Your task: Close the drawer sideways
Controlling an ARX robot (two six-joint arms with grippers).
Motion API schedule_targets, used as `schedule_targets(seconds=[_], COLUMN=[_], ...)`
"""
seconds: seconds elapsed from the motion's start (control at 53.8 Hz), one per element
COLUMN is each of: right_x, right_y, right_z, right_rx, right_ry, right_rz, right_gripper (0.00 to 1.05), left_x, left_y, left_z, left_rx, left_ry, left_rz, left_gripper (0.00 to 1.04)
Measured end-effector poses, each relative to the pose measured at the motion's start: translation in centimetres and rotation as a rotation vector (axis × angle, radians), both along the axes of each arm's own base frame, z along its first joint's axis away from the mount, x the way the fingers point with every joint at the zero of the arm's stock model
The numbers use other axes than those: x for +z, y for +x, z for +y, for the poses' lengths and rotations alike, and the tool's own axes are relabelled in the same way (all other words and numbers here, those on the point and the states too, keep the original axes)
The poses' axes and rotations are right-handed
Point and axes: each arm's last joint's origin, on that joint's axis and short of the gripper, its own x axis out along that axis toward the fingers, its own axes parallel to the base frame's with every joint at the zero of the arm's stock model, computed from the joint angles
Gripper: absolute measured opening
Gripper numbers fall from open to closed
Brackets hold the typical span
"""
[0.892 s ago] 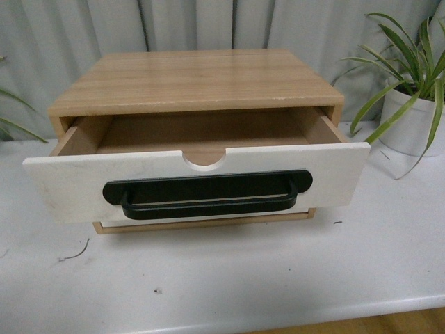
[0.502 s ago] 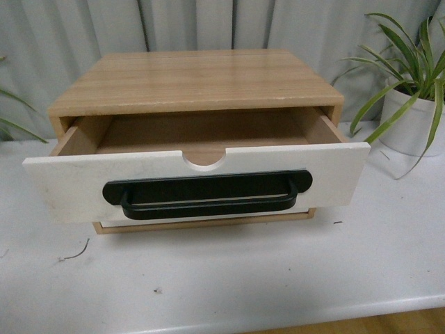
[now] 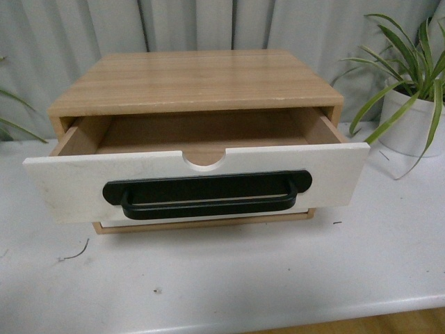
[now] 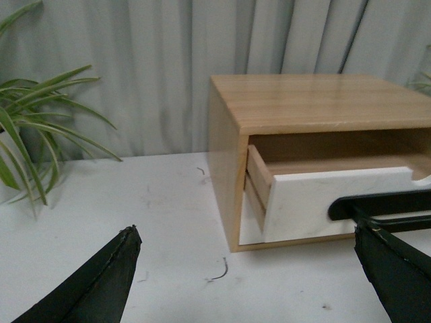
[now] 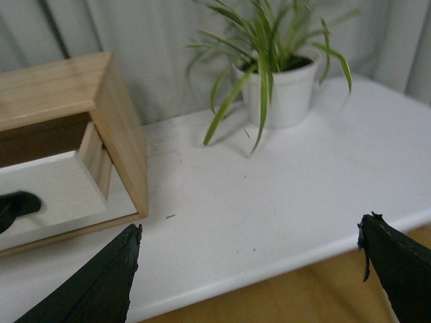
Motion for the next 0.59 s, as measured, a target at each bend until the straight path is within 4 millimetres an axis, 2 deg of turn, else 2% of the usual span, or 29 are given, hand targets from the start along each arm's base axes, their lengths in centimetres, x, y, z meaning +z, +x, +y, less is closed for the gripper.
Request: schedule_targets(seconds=[0.093, 0.186, 0.39, 0.595], right_x=[0.9, 1.5, 0.6, 1.2], right_y=[1.1, 2.3, 4.3, 6.6], right_z=[1.1, 2.3, 4.9, 7.2], right_rx=[0.004, 0.071, 0.281, 0.473], right_ry=[0.105, 0.035, -0.351, -0.618], right_rz=[0.053, 0.138, 0.379, 0.381], right_gripper=[0.98, 0.98, 0.98, 0.98], left_x=[-0.2, -0.6, -1.5, -3.0], left_y=[0.1, 0.3, 1.9, 3.9], left_z=[-1.4, -2.4, -3.2, -3.8], left_rx=[-0.154, -0.279, -0.405, -0.472], left_ry=[0.044, 0.186, 0.590, 0.909], left_rz=[0.029, 0.044, 0.030, 0.003], left_gripper=[0.98, 0.98, 0.98, 0.98])
